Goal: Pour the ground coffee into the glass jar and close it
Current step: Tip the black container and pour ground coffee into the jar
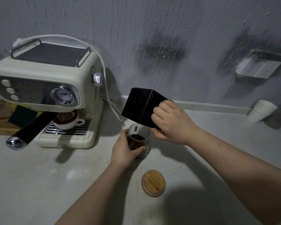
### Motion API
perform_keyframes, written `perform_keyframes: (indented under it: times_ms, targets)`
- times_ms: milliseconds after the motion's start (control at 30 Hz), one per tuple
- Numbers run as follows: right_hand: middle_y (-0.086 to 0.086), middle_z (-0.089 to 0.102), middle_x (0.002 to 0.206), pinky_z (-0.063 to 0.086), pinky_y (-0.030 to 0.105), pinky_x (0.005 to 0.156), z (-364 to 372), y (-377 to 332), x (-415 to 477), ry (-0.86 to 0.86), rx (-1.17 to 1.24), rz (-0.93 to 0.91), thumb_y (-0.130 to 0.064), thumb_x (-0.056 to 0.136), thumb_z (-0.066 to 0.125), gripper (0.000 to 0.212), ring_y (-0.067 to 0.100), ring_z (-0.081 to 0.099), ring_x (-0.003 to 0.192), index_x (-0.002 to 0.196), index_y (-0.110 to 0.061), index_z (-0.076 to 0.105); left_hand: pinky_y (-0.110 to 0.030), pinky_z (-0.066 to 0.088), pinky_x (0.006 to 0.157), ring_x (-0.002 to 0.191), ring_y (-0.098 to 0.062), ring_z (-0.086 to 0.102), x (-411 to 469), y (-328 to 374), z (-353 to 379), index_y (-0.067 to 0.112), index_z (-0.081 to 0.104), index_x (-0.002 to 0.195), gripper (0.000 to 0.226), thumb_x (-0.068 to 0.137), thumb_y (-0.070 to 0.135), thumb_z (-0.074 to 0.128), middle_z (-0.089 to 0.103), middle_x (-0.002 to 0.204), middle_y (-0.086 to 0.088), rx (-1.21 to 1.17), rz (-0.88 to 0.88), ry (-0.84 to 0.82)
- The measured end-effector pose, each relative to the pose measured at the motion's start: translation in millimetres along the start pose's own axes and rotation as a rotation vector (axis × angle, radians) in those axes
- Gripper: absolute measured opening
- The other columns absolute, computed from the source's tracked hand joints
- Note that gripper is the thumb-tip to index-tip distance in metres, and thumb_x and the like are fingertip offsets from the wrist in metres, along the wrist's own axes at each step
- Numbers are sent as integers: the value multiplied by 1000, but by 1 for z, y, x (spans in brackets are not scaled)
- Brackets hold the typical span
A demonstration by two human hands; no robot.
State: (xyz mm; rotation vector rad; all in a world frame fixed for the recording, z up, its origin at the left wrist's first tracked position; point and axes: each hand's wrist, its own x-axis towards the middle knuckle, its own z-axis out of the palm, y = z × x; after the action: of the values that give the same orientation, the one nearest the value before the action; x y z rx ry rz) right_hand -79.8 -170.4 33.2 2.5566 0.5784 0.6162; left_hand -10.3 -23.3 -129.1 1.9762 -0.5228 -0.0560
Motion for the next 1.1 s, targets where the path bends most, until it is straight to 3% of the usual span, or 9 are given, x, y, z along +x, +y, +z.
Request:
perform_keyframes:
  times_ms: [100, 267, 400, 533, 700, 900, 1100]
  targets:
    - [11, 51, 68, 46, 41, 73, -2, 3, -1, -4, -29, -7, -24, 72, 56, 18, 30, 48, 67, 68, -8, 48, -19, 38, 75, 95, -7, 53, 0, 1, -1, 22, 41, 125, 82, 57, 44, 81, 58, 112, 7, -10, 8, 6]
    - [12, 51, 68, 47, 41, 77, -4, 5, -3, 37, -41, -8, -24, 72, 57, 19, 31, 49, 68, 69, -8, 48, -20, 38, 76, 99, -11, 55, -1, 2, -2, 21, 41, 126, 82, 58, 41, 81, 59, 115, 3, -7, 16, 5]
    - [12, 52, 68, 48, 41, 77, -2, 1, -7, 41, 18, 24, -24, 70, 60, 20, 31, 51, 68, 69, -6, 50, -18, 37, 75, 96, -6, 50, -2, 3, -3, 20, 41, 127, 82, 59, 42, 81, 58, 116, 4, -4, 25, 1]
    - [12, 53, 68, 41, 39, 77, 5, -4, -14, 3, 97, 78, -25, 70, 63, 22, 31, 52, 69, 68, -5, 53, -18, 36, 73, 92, -2, 47, -3, 5, -4, 20, 42, 126, 80, 59, 40, 81, 58, 114, 4, -5, 28, -1]
    - [13, 52, 67, 46, 40, 69, 10, -10, -21, -70, 211, 125, -22, 69, 68, 24, 30, 51, 66, 67, -3, 53, -20, 37, 74, 98, -11, 54, -3, 5, -3, 19, 41, 126, 81, 59, 39, 81, 59, 114, 2, -2, 27, 5]
    - [12, 50, 66, 40, 37, 68, 9, -8, -21, -13, 230, 169, -22, 70, 67, 24, 28, 48, 66, 66, -5, 51, -15, 35, 70, 92, -2, 50, -3, 5, -3, 22, 42, 124, 78, 59, 41, 81, 52, 104, 14, -7, 22, 8]
    - [12, 51, 67, 38, 35, 71, 12, -9, -23, -34, 215, 149, -23, 72, 66, 24, 28, 49, 66, 68, -5, 52, -18, 36, 73, 91, -1, 48, -2, 4, -3, 22, 42, 125, 80, 58, 42, 81, 58, 112, 6, 0, 13, 7]
